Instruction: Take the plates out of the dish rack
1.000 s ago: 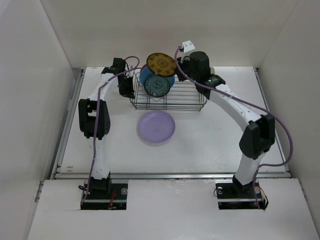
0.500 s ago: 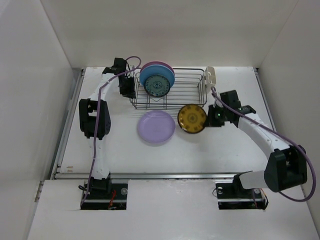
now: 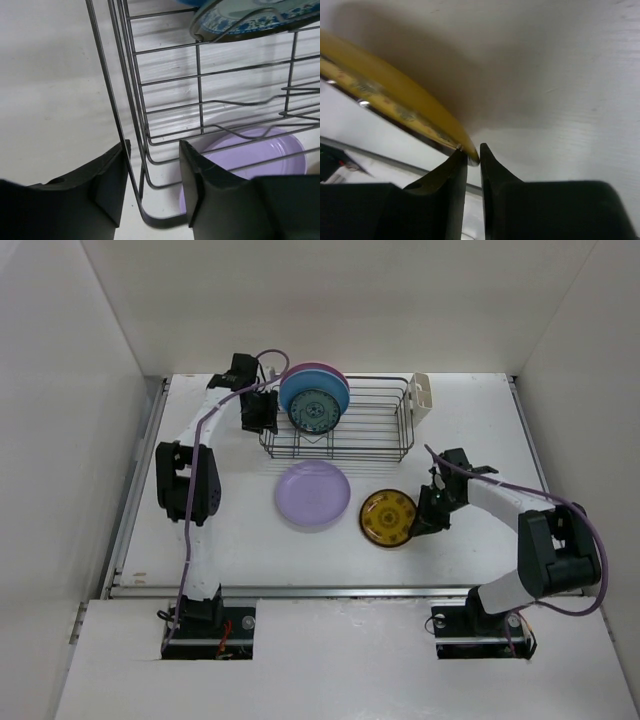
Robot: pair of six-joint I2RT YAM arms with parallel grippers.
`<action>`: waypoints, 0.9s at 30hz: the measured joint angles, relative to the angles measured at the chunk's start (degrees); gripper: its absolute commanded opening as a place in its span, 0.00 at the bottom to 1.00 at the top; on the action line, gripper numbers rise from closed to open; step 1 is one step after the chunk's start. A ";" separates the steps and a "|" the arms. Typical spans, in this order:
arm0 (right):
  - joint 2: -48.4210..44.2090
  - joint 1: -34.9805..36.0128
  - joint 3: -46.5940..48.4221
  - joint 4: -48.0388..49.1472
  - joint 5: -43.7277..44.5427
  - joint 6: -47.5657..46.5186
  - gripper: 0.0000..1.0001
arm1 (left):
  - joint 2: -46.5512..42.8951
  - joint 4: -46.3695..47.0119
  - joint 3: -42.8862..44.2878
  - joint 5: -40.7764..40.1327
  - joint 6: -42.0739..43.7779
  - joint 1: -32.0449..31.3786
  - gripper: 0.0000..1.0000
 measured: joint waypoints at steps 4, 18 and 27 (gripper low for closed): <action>1.46 -0.02 0.11 0.15 2.75 0.98 0.69 | -4.00 0.81 -0.44 -1.73 2.27 -0.92 0.46; -6.82 14.45 22.43 3.19 19.96 -3.91 0.73 | -7.26 1.55 0.63 -2.93 4.35 -2.51 0.52; 28.72 17.53 58.99 10.75 22.77 -16.46 0.72 | -7.08 -0.44 3.41 -5.07 4.28 -2.16 0.52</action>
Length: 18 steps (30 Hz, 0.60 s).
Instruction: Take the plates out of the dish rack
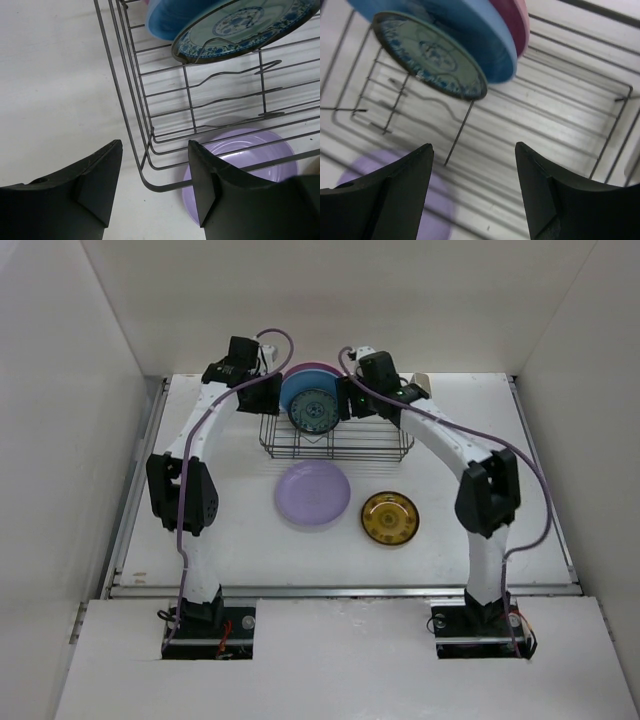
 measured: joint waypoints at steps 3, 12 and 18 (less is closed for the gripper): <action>9.29 -0.02 7.52 0.59 0.09 -3.06 0.69 | 0.24 -0.09 0.07 -0.26 0.00 0.46 0.54; 20.33 -0.02 16.46 5.07 -2.43 -4.90 0.62 | 7.82 0.81 0.92 -1.40 -0.17 2.16 0.50; 25.62 0.11 21.31 8.24 -1.64 -3.15 0.39 | 12.74 0.59 0.90 -2.40 -0.50 2.14 0.45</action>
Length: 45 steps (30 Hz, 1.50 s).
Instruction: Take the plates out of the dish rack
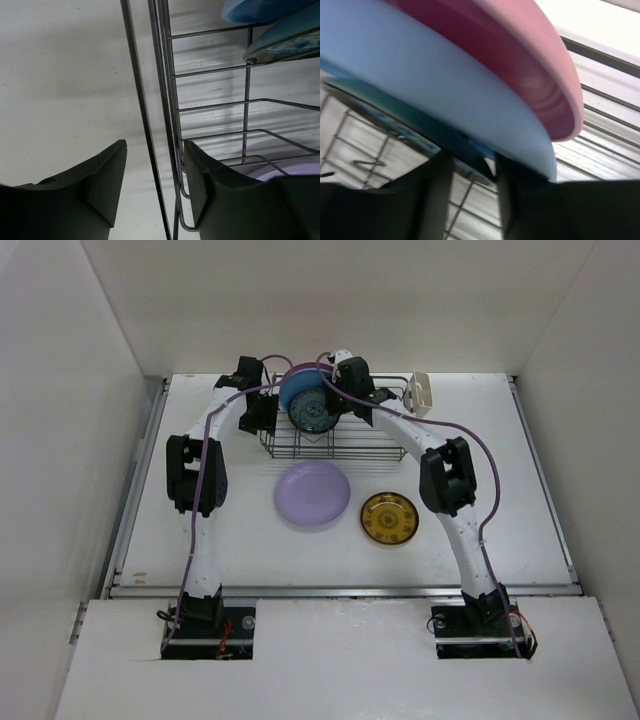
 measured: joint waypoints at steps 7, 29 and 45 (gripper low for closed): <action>-0.83 -0.07 -3.52 2.89 -1.46 -2.84 0.00 | 0.11 1.92 -0.04 2.16 -2.78 0.11 0.00; -51.25 -0.35 -43.87 4.92 -5.25 -0.85 0.00 | -2.36 5.75 -5.97 8.52 -12.50 1.25 0.00; -66.82 -15.45 -83.69 -10.19 -24.83 18.97 0.08 | -4.74 7.87 -10.03 6.32 -18.95 0.35 0.00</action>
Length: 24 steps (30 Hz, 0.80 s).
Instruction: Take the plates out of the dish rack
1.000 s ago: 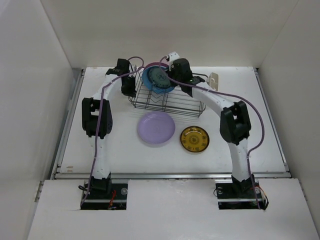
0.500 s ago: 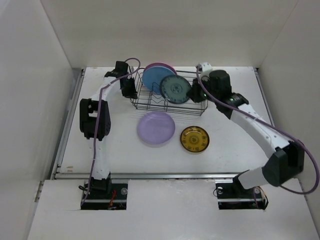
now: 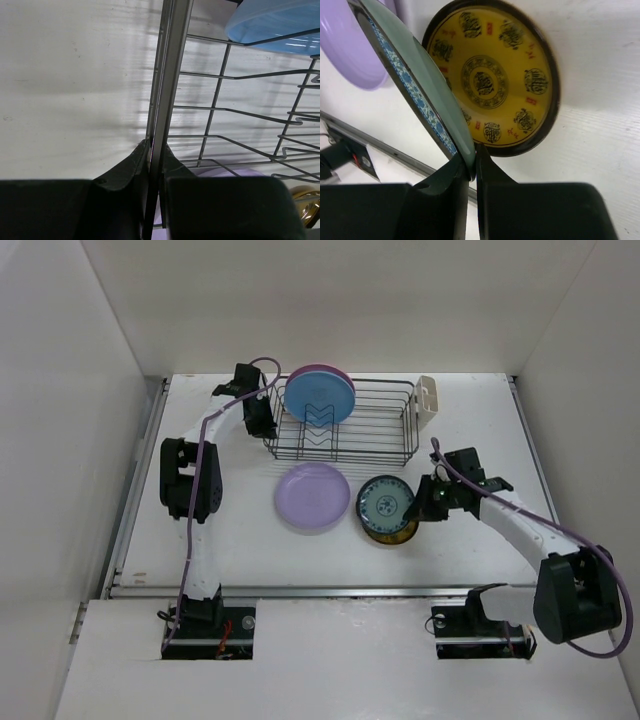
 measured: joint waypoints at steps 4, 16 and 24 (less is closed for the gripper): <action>0.94 -2.97 -0.02 -0.09 0.44 1.25 0.27 | -0.44 0.46 -0.81 0.59 -0.92 -0.04 0.00; 3.80 -4.11 5.38 -9.33 7.34 1.05 0.83 | -0.55 -0.09 -0.61 1.27 -1.64 -0.11 0.00; 11.58 6.32 32.65 -7.93 20.35 -3.65 0.79 | 0.96 -3.50 2.40 1.20 -0.74 -0.22 0.00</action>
